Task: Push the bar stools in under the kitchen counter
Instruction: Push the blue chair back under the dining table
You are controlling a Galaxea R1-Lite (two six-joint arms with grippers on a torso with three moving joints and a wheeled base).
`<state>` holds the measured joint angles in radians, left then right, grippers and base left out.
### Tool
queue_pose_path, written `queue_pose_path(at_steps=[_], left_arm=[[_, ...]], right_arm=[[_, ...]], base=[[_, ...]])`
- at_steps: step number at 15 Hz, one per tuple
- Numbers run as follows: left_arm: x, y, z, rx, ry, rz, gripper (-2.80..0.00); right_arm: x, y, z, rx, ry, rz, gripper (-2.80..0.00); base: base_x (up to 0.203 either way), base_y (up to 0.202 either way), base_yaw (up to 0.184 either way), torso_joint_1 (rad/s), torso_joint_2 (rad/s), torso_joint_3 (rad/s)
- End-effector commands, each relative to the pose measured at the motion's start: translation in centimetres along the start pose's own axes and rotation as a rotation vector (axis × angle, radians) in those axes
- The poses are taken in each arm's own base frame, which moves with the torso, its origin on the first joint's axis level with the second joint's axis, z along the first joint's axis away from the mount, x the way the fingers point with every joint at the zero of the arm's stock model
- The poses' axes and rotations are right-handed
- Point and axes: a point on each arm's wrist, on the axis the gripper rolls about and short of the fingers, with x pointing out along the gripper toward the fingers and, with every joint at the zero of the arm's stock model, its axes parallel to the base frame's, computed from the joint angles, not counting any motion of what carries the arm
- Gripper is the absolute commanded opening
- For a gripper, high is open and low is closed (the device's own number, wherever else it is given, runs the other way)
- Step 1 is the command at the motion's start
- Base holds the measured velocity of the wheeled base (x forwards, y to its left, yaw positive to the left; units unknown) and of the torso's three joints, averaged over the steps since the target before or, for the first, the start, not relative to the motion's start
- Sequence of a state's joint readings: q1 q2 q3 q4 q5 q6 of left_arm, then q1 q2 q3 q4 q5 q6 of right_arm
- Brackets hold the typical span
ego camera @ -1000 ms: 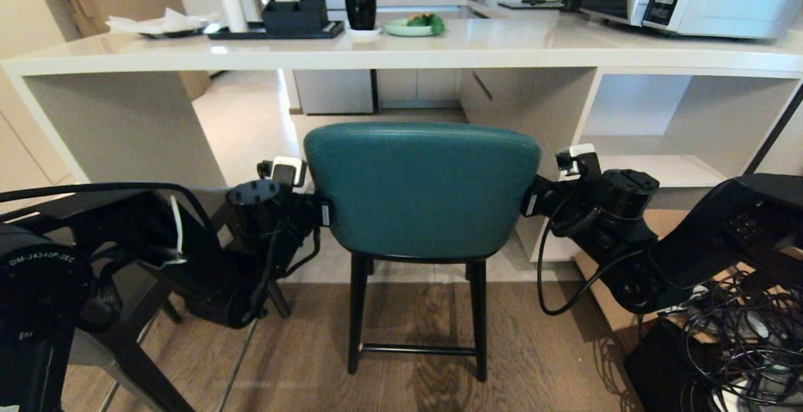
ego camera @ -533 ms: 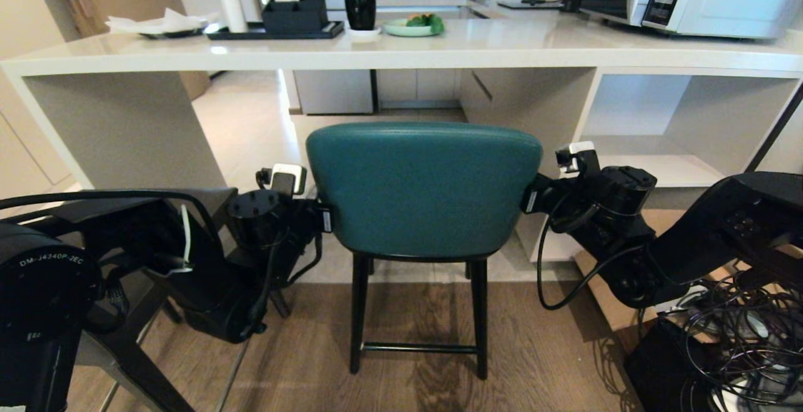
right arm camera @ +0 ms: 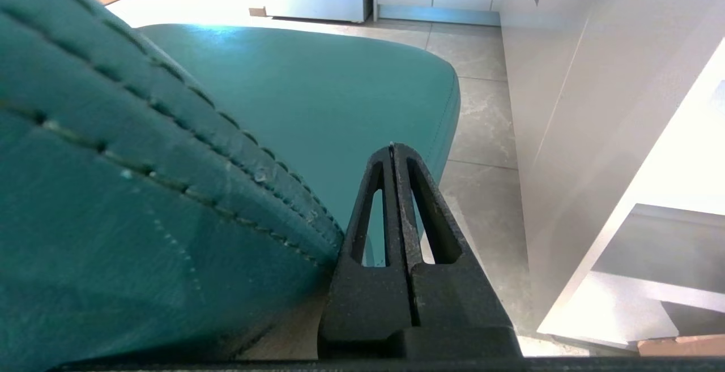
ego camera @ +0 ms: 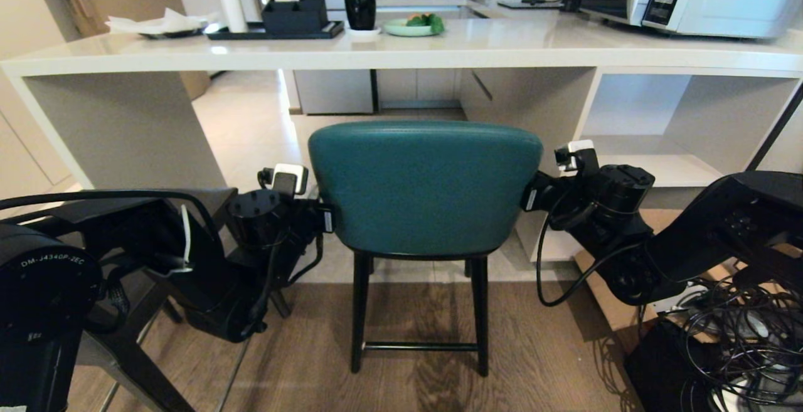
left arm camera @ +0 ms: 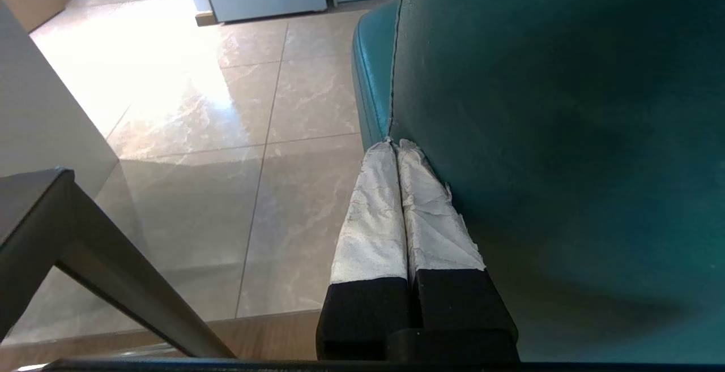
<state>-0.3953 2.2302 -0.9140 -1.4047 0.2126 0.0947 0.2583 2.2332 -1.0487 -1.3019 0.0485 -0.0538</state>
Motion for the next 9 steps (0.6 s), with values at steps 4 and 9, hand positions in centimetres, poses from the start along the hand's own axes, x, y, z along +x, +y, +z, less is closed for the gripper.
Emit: queue_pose_path(at_steps=[4,9], left_arm=[[0.01,0.16,0.47,0.0,-0.003,0.007,-2.8],[0.23,0.06,0.54,-0.002,-0.012,0.006,-2.8]], right_arm=[[-0.03,0.23,0.26,-0.001,-0.012,0.007,-2.8],[-0.01,0.29,0.27,-0.001,-0.013,0.008,-2.8]], base=[[0.096,0.0,0.001,-0.002,0.0,0.004],[0.191,0.0,0.0,0.004,0.0,0.002]])
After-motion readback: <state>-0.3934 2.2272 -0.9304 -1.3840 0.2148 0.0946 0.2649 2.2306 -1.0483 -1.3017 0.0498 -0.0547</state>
